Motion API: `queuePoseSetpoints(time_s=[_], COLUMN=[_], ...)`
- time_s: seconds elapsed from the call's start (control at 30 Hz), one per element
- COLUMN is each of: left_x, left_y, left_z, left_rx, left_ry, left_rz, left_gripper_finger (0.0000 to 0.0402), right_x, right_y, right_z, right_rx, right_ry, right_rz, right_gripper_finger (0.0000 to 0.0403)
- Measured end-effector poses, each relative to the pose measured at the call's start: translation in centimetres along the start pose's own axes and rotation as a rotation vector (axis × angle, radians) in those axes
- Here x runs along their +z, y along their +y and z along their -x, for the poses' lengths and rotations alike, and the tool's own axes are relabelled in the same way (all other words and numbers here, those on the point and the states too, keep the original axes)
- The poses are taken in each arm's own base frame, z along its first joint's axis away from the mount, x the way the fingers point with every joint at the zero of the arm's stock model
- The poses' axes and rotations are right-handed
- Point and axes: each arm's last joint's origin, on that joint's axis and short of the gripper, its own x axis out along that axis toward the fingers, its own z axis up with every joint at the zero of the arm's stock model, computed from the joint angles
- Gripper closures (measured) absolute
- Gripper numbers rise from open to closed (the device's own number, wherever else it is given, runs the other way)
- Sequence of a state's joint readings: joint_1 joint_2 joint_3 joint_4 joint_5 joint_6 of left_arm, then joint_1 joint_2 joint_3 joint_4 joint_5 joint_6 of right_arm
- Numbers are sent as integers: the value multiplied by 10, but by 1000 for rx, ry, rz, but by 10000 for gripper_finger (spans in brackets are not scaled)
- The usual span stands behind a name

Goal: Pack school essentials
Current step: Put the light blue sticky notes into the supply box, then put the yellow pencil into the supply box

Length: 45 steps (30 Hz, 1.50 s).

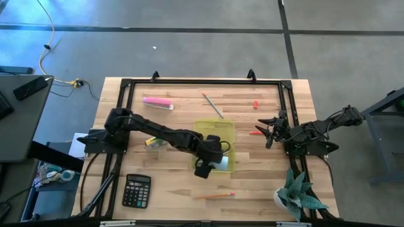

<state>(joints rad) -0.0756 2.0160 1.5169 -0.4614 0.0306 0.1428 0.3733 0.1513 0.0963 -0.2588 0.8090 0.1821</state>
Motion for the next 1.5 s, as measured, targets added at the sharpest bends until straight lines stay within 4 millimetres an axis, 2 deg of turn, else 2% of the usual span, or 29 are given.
queuePoseSetpoints(time_s=[0.23, 0.57, 0.8, 1.03, 1.17, 1.5], left_x=[0, -7, -9, -9, -8, 0], left_y=[7, 20, 24, 24, 23, 12], left_z=[-11, -26, -27, -27, -21, 23], left_rx=[9, -16, -15, -15, -15, -4], left_ry=[-26, -21, -10, -8, -10, 10], left_rz=[19, 75, 97, 99, 99, 88], left_gripper_finger=[114, 59, 6, 2, 2, 2], right_x=[0, 0, 0, 0, 0, 0], right_y=[0, 0, 0, 0, 0, 0], right_z=[0, 0, 0, 0, 0, 0], right_rx=[0, 0, 0, 0, 1, 0], right_ry=[0, 0, 0, 0, 0, 1], right_rz=[0, 0, 0, 0, 0, 1], right_gripper_finger=[256, 256, 256, 256, 256, 256])
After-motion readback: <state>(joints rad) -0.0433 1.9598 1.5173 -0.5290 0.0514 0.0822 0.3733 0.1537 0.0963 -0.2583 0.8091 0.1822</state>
